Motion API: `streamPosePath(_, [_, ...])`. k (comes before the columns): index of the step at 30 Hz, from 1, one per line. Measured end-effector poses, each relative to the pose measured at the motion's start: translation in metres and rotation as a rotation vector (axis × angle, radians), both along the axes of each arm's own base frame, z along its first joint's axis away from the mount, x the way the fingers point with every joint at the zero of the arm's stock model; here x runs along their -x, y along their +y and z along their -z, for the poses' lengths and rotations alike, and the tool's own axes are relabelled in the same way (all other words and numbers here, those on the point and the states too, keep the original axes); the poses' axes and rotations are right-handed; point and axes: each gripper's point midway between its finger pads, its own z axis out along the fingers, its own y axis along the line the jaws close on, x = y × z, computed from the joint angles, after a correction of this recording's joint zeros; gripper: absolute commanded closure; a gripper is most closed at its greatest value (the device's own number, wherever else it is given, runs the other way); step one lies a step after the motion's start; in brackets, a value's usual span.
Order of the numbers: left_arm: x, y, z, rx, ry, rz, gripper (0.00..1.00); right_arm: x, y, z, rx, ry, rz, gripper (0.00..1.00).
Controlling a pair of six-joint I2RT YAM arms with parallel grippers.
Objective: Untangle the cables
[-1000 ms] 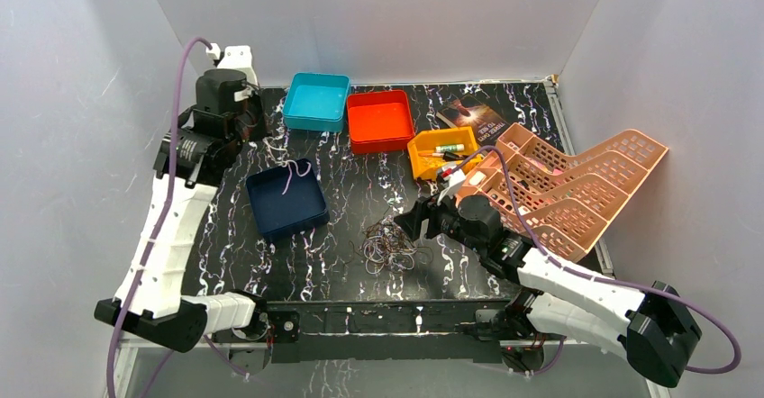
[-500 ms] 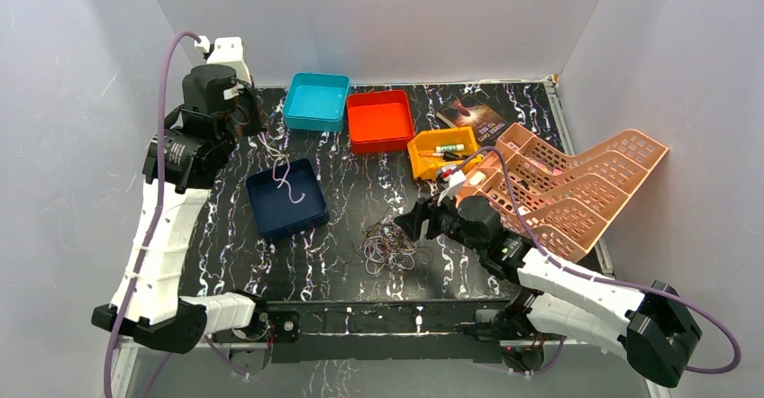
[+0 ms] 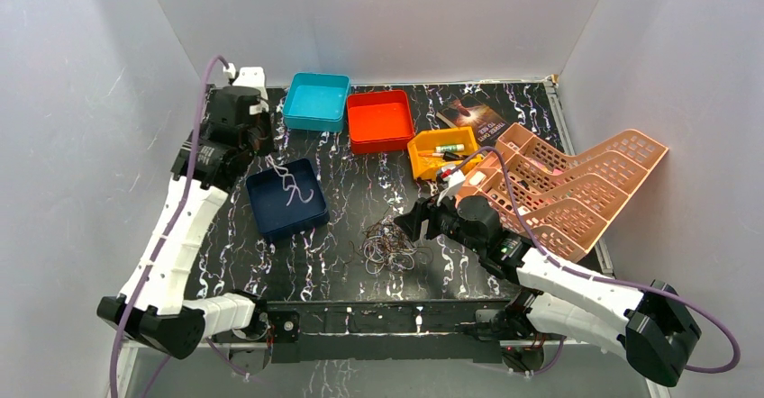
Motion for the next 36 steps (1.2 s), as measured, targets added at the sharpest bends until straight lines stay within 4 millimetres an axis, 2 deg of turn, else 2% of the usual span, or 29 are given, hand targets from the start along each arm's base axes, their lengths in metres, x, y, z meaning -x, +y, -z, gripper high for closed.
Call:
streamPosePath(7, [0.003, 0.0, 0.07, -0.031, 0.127, -0.008, 1.0, 0.0, 0.0, -0.001, -0.003, -0.002, 0.0, 0.22])
streamPosePath(12, [-0.001, -0.001, 0.102, -0.041, 0.178, -0.022, 1.0, 0.001, -0.001, 0.004, 0.001, 0.004, 0.0, 0.22])
streamPosePath(15, [-0.006, -0.002, 0.128, -0.052, 0.243, -0.044, 1.0, 0.001, -0.001, 0.005, 0.003, 0.008, 0.001, 0.22])
streamPosePath(19, [-0.008, -0.003, 0.183, -0.068, 0.379, -0.073, 1.0, 0.001, 0.0, 0.005, -0.012, 0.009, 0.002, 0.22])
streamPosePath(21, [0.001, -0.003, 0.21, -0.069, 0.452, -0.077, 1.0, 0.002, 0.0, 0.006, -0.013, 0.013, 0.001, 0.22])
streamPosePath(23, [0.008, -0.004, 0.229, -0.064, 0.505, -0.077, 1.0, 0.002, 0.0, 0.006, -0.014, 0.013, 0.0, 0.22])
streamPosePath(29, [-0.001, -0.015, 0.244, -0.022, 0.52, -0.06, 1.0, 0.002, 0.0, 0.007, -0.012, 0.016, -0.003, 0.22])
streamPosePath(36, [-0.005, -0.019, 0.263, -0.024, 0.561, -0.046, 0.68, 0.002, 0.0, 0.007, -0.011, 0.017, -0.002, 0.22])
